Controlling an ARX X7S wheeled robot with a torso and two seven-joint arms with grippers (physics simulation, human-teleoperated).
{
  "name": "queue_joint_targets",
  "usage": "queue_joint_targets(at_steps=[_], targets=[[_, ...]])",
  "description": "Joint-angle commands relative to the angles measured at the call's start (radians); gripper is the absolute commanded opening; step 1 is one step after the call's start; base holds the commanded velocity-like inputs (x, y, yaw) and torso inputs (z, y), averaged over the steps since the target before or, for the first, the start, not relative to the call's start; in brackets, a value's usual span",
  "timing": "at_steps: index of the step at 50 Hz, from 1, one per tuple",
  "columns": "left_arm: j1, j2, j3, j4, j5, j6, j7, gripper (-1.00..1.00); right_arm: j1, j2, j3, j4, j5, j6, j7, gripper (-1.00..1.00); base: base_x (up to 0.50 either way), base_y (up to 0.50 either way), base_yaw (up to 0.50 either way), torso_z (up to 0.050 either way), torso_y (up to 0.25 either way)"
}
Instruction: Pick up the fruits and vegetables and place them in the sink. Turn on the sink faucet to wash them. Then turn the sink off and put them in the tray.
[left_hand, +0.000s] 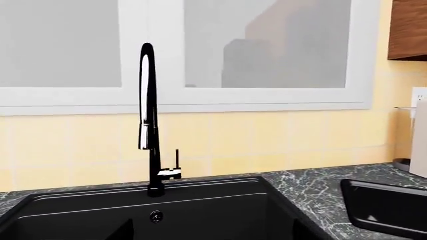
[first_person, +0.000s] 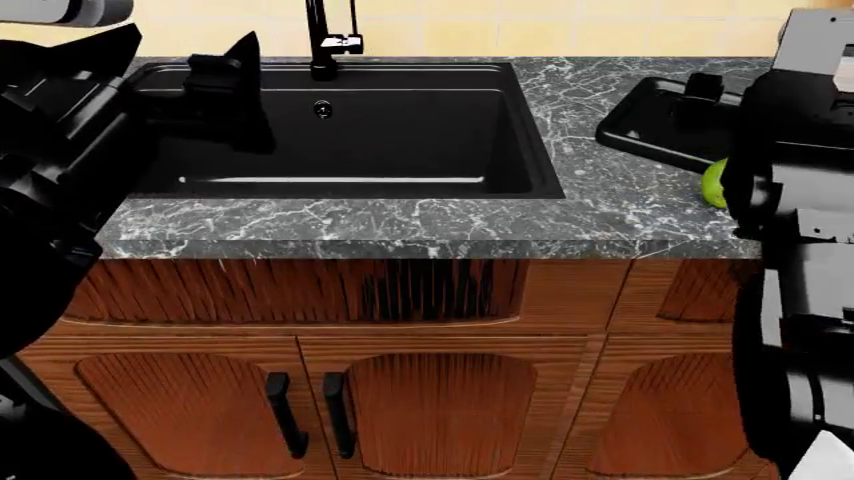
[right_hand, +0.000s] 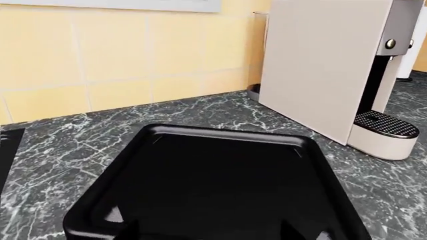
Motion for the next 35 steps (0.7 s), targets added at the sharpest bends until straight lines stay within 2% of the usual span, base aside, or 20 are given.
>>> queue_joint_targets(at_steps=[1, 19, 35], targets=[[-0.015, -0.007, -0.003, -0.015, -0.034, -0.005, -0.022, 1.00, 0.085, -0.012, 0.018, 0.248, -0.021, -0.094, 0.015, 1.00, 0.00, 0.00, 0.00, 0.000, 0.000], [0.001, -0.038, 0.020, -0.025, -0.061, 0.028, -0.047, 1.00, 0.029, -0.005, 0.104, 0.249, -0.036, -0.058, 0.058, 1.00, 0.00, 0.00, 0.00, 0.000, 0.000], [0.009, -0.052, 0.033, -0.036, -0.080, 0.049, -0.069, 1.00, -0.024, -0.011, 0.151, 0.249, -0.039, -0.163, 0.040, 1.00, 0.00, 0.00, 0.00, 0.000, 0.000]])
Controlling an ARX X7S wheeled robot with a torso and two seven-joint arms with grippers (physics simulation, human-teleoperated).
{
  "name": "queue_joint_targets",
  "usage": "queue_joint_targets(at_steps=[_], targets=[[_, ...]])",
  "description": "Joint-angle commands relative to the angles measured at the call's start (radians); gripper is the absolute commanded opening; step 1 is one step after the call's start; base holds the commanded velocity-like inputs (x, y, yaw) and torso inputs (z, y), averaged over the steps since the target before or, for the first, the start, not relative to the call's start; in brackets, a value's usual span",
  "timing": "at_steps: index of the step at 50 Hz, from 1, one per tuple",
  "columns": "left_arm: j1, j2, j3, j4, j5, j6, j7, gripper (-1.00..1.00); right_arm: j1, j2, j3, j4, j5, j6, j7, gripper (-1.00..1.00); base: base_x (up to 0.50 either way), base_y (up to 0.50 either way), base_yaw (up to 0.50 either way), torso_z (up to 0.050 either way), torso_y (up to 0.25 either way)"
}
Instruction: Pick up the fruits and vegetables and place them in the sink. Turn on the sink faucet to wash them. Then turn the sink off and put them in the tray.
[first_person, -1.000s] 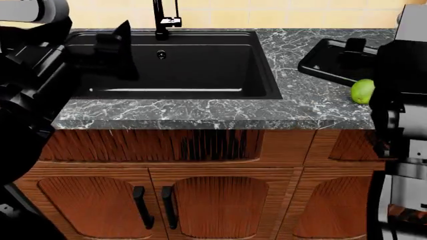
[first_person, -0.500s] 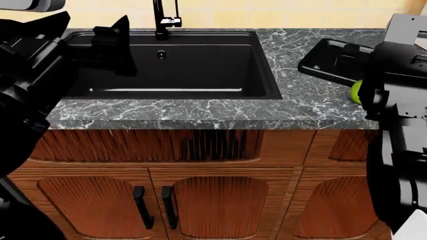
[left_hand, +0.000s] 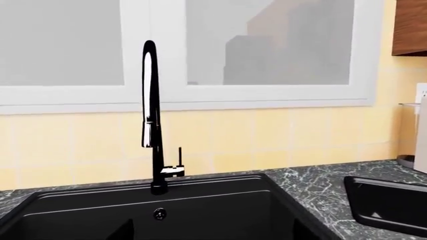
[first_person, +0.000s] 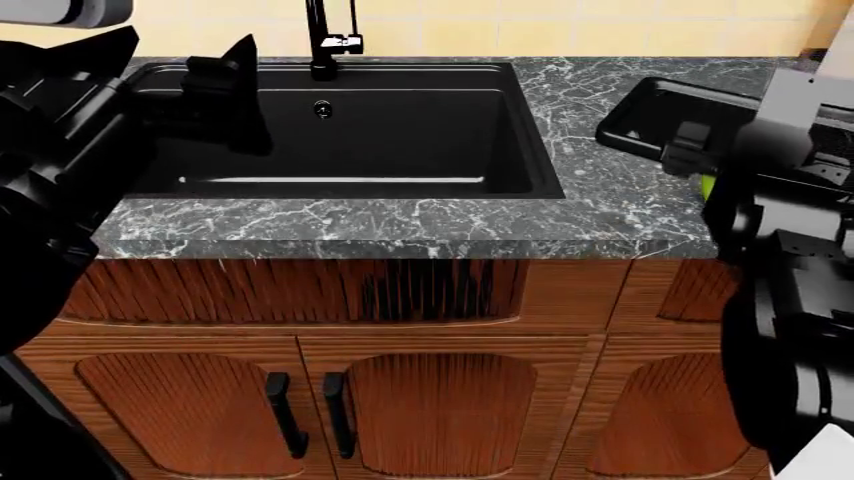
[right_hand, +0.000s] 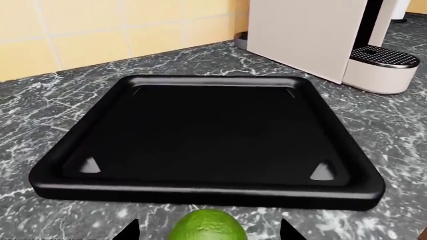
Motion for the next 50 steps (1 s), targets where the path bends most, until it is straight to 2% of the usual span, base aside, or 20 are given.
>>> queue_joint_targets(at_steps=[1, 19, 20, 38, 50], targets=[[0.007, -0.012, 0.014, -0.011, -0.009, 0.020, -0.013, 1.00, -0.038, -0.002, 0.039, 0.007, -0.001, -0.055, -0.014, 1.00, 0.00, 0.00, 0.00, 0.000, 0.000], [-0.002, -0.021, 0.038, -0.026, -0.025, 0.030, -0.032, 1.00, -0.084, -0.018, 0.075, 0.008, -0.014, -0.023, 0.017, 1.00, 0.00, 0.00, 0.00, 0.000, 0.000], [-0.002, -0.022, 0.040, -0.027, -0.025, 0.031, -0.032, 1.00, -0.083, -0.018, 0.075, 0.008, -0.015, -0.023, 0.019, -1.00, 0.00, 0.00, 0.00, 0.000, 0.000], [0.000, -0.031, 0.043, -0.030, -0.046, 0.045, -0.048, 1.00, -0.045, -0.006, 0.061, 0.007, -0.020, -0.051, 0.000, -1.00, 0.00, 0.00, 0.00, 0.000, 0.000], [-0.002, -0.037, 0.049, -0.035, -0.053, 0.056, -0.061, 1.00, 0.092, 0.029, -0.016, 0.004, -0.043, -0.042, -0.168, -1.00, 0.00, 0.00, 0.00, 0.000, 0.000]])
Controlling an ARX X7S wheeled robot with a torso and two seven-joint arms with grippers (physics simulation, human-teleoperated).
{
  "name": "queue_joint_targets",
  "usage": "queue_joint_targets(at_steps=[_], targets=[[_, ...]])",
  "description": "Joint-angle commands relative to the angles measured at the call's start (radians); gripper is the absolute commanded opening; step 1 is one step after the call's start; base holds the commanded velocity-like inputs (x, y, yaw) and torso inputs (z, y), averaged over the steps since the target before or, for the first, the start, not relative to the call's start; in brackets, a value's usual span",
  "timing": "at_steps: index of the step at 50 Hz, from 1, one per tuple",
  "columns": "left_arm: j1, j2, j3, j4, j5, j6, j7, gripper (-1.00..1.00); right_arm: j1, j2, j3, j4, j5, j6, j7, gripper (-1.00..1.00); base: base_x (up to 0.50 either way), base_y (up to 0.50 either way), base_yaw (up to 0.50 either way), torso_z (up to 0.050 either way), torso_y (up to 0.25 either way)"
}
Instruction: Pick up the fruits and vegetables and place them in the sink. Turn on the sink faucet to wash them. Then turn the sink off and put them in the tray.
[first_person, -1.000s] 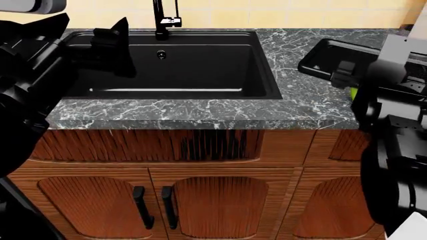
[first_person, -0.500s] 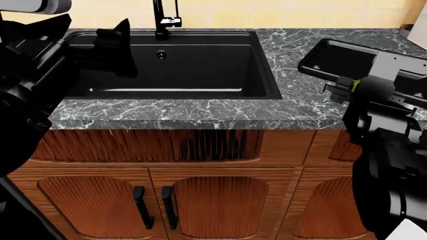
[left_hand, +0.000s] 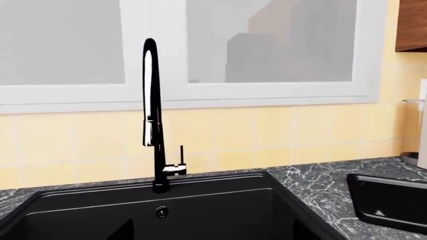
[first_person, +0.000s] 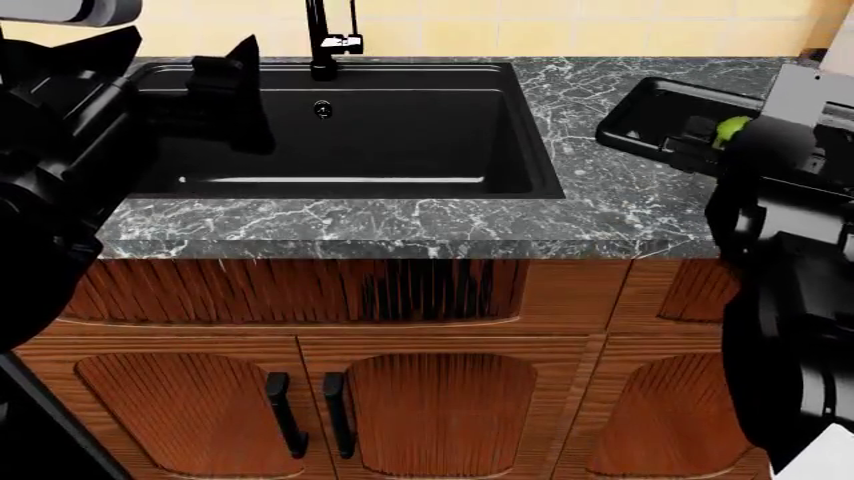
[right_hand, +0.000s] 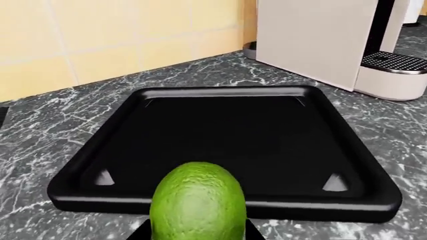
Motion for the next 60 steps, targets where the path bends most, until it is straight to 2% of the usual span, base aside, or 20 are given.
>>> queue_joint_targets(at_steps=[1, 2, 6, 9, 14, 20, 23, 28, 30, 39, 44, 60], targets=[[0.000, -0.006, 0.007, -0.006, -0.005, 0.015, -0.010, 1.00, 0.104, 0.029, -0.059, -0.009, -0.032, 0.021, -0.138, -1.00, 0.00, 0.00, 0.00, 0.000, 0.000], [0.002, -0.008, 0.007, -0.008, -0.003, 0.019, -0.009, 1.00, 0.087, 0.031, -0.062, -0.083, -0.031, 0.072, -0.159, -1.00, 0.00, 0.00, 0.00, 0.000, 0.000], [-0.005, -0.017, 0.009, -0.019, 0.009, 0.030, -0.014, 1.00, -0.097, 0.048, -0.063, -0.673, 0.005, 0.460, -0.272, -1.00, 0.00, 0.00, 0.00, 0.000, 0.000], [-0.008, -0.021, 0.007, -0.020, 0.007, 0.029, -0.020, 1.00, -0.163, 0.071, -0.063, -0.984, 0.046, 0.686, -0.346, -1.00, 0.00, 0.00, 0.00, 0.000, 0.000], [-0.012, -0.024, 0.008, -0.025, 0.007, 0.029, -0.029, 1.00, -0.199, 0.089, -0.052, -1.346, 0.105, 0.960, -0.402, -1.00, 0.00, 0.00, 0.00, 0.000, 0.000], [-0.018, -0.024, 0.016, -0.041, 0.010, 0.031, -0.037, 1.00, -0.149, 0.068, -0.062, -1.594, 0.179, 1.199, -0.449, -1.00, 0.00, 0.00, 0.00, 0.000, 0.000], [-0.065, -0.042, 0.039, -0.090, 0.014, 0.023, -0.018, 1.00, -0.100, 0.068, -0.072, -1.606, 0.237, 1.261, -0.448, -1.00, 0.00, 0.00, 0.00, 0.000, 0.000], [-0.184, -0.100, 0.121, -0.258, 0.072, 0.048, 0.061, 1.00, 0.003, 0.160, -0.103, -1.500, 0.642, 1.261, -0.201, -1.00, 0.00, 0.00, 0.00, 0.000, 0.000], [-0.223, -0.116, 0.148, -0.335, 0.102, 0.072, 0.092, 1.00, 0.023, 0.175, -0.121, -1.470, 0.727, 1.259, -0.156, -1.00, 0.00, 0.00, 0.00, 0.000, 0.000], [-0.440, -0.166, 0.320, -0.606, 0.216, 0.123, 0.218, 1.00, 0.125, 0.241, -0.192, -1.371, 0.854, 1.257, -0.126, -1.00, 0.00, 0.00, 0.00, 0.000, 0.000], [-0.536, -0.159, 0.387, -0.700, 0.262, 0.134, 0.243, 1.00, 0.172, 0.268, -0.223, -1.351, 0.925, 1.252, -0.092, -1.00, 0.00, 0.00, 0.00, 0.000, 0.000], [-0.493, -0.151, 0.329, -0.607, 0.197, 0.041, 0.177, 1.00, 0.145, 0.274, -0.210, -1.347, 1.055, 1.232, 0.006, -1.00, 0.00, 0.41, 0.00, 0.000, 0.000]])
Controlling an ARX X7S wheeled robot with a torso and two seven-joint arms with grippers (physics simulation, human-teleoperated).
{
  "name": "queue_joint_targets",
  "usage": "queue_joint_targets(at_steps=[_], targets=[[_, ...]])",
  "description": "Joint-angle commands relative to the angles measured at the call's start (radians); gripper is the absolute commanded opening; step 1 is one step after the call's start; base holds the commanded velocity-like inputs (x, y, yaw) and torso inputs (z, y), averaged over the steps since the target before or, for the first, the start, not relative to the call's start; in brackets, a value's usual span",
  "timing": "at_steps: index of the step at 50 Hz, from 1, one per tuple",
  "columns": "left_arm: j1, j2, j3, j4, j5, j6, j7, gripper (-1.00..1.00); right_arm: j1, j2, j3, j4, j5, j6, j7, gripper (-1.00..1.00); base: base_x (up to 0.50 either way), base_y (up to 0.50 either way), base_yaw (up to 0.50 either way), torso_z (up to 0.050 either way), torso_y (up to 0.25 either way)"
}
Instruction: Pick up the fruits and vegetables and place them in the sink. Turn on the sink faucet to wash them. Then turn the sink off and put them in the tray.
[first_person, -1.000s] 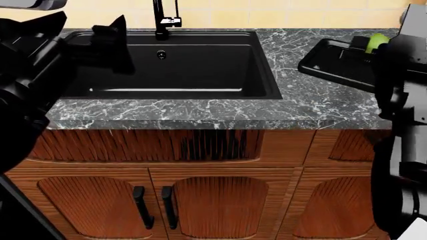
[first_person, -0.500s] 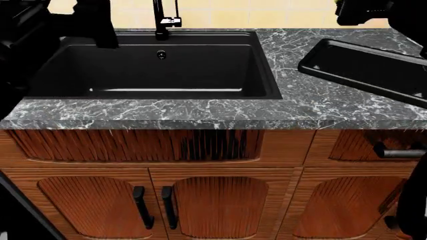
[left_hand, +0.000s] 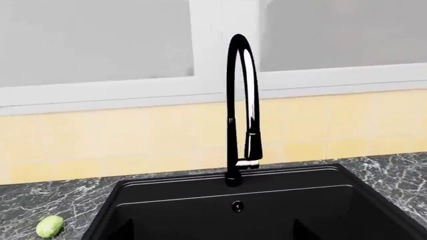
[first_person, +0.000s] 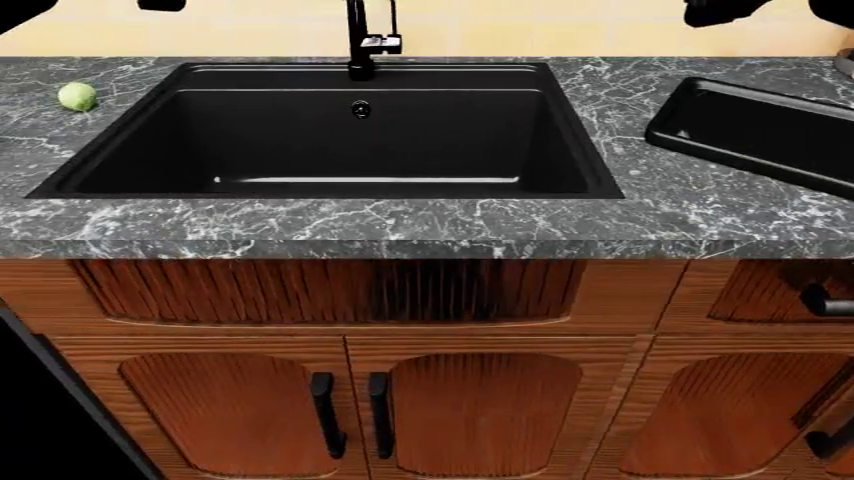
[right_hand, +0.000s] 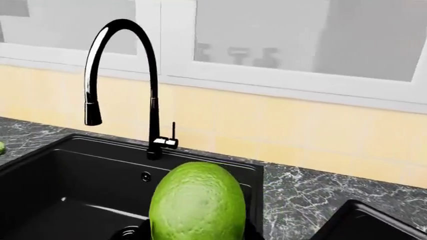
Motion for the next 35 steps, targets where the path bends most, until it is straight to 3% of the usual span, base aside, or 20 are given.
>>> queue_joint_targets(at_steps=[1, 12, 24, 35], targets=[[-0.016, -0.005, -0.002, -0.003, -0.014, -0.038, -0.013, 1.00, 0.005, 0.017, -0.010, 0.009, 0.109, -0.003, 0.065, -1.00, 0.00, 0.50, 0.00, 0.000, 0.000], [-0.017, -0.008, 0.000, -0.007, -0.027, -0.036, -0.004, 1.00, -0.010, 0.003, 0.010, -0.005, 0.176, 0.002, 0.137, -1.00, 0.00, 0.50, 0.00, 0.000, 0.000], [-0.020, -0.018, 0.021, -0.008, -0.034, -0.025, 0.018, 1.00, -0.017, 0.073, 0.041, -0.016, 0.448, 0.004, 0.317, -1.00, 0.02, 0.50, 0.00, 0.000, 0.000], [-0.022, -0.023, 0.030, -0.011, -0.044, -0.018, 0.034, 1.00, -0.019, 0.117, -0.066, 0.044, 0.285, -0.130, 0.206, -1.00, 0.39, 0.12, 0.00, 0.000, 0.000]])
